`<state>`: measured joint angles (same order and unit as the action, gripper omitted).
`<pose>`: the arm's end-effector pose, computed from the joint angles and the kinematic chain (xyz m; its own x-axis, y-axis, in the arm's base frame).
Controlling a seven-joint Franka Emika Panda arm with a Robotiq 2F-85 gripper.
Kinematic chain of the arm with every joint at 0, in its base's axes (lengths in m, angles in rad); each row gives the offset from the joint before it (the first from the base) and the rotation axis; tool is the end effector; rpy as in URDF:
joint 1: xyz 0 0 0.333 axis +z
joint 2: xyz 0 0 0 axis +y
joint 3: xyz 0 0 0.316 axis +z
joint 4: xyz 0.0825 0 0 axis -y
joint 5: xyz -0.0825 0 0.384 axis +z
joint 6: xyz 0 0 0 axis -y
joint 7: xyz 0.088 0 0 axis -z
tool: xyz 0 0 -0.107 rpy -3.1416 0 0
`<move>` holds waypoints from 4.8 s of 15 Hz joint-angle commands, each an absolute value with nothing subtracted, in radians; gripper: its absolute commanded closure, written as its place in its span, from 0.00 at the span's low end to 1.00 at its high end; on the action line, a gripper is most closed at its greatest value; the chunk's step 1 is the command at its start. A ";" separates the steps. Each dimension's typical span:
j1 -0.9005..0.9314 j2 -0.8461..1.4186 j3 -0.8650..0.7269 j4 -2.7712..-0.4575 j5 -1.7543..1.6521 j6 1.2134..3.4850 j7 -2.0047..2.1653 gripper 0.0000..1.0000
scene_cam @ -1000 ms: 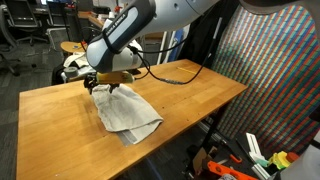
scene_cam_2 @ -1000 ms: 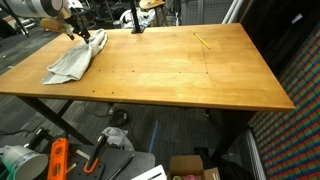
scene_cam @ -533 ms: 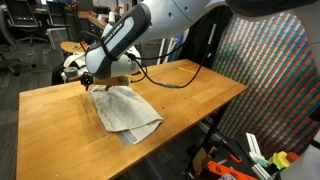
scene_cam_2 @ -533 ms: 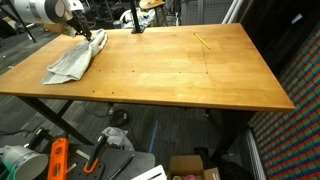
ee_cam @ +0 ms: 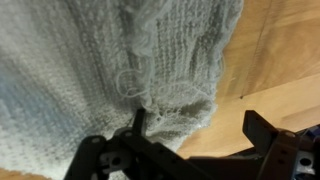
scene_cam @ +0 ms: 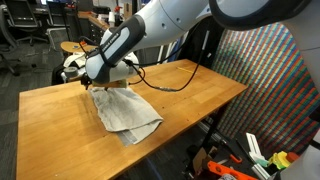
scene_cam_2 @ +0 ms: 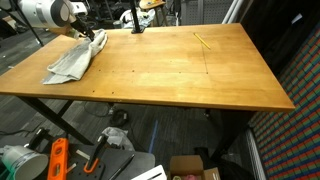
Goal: Fold the towel in half
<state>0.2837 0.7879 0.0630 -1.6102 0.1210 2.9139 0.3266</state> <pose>0.6937 0.2336 0.2211 0.8925 -0.1704 0.4175 -0.0548 -0.9600 -0.2745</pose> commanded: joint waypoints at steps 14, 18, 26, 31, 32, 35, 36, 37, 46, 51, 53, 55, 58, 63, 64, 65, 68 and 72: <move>0.440 0.776 -0.165 -1.602 0.091 2.935 0.469 0.00; 0.449 0.787 -0.159 -1.606 0.089 2.892 0.478 0.00; 0.403 0.793 -0.042 -1.606 0.120 2.948 0.442 0.00; 0.405 0.826 -0.046 -1.568 0.126 3.008 0.448 0.00; 0.405 0.830 -0.046 -1.562 0.127 3.012 0.446 0.00; 0.402 0.835 -0.037 -1.544 0.132 3.021 0.443 0.00; 0.403 0.835 -0.035 -1.539 0.134 3.025 0.443 0.00; 0.407 0.828 -0.033 -1.539 0.135 3.031 0.443 0.00; 0.521 0.843 -0.153 -1.494 0.100 3.125 0.497 0.00; 0.687 0.879 -0.397 -1.460 0.113 3.099 0.595 0.00; 0.726 0.850 -0.447 -1.505 0.105 3.033 0.607 0.00; 0.737 0.811 -0.464 -1.541 0.084 2.887 0.602 0.00; 0.640 0.742 -0.353 -1.541 0.038 2.652 0.539 0.00; 0.448 0.664 -0.164 -1.497 0.003 2.277 0.423 0.00; 0.410 0.656 -0.132 -1.484 -0.003 2.203 0.392 0.00; 0.374 0.648 -0.100 -1.474 -0.001 2.132 0.356 0.00; 0.289 0.655 -0.031 -1.432 0.004 1.931 0.254 0.00; 0.223 0.696 0.027 -1.391 0.018 1.865 0.171 0.00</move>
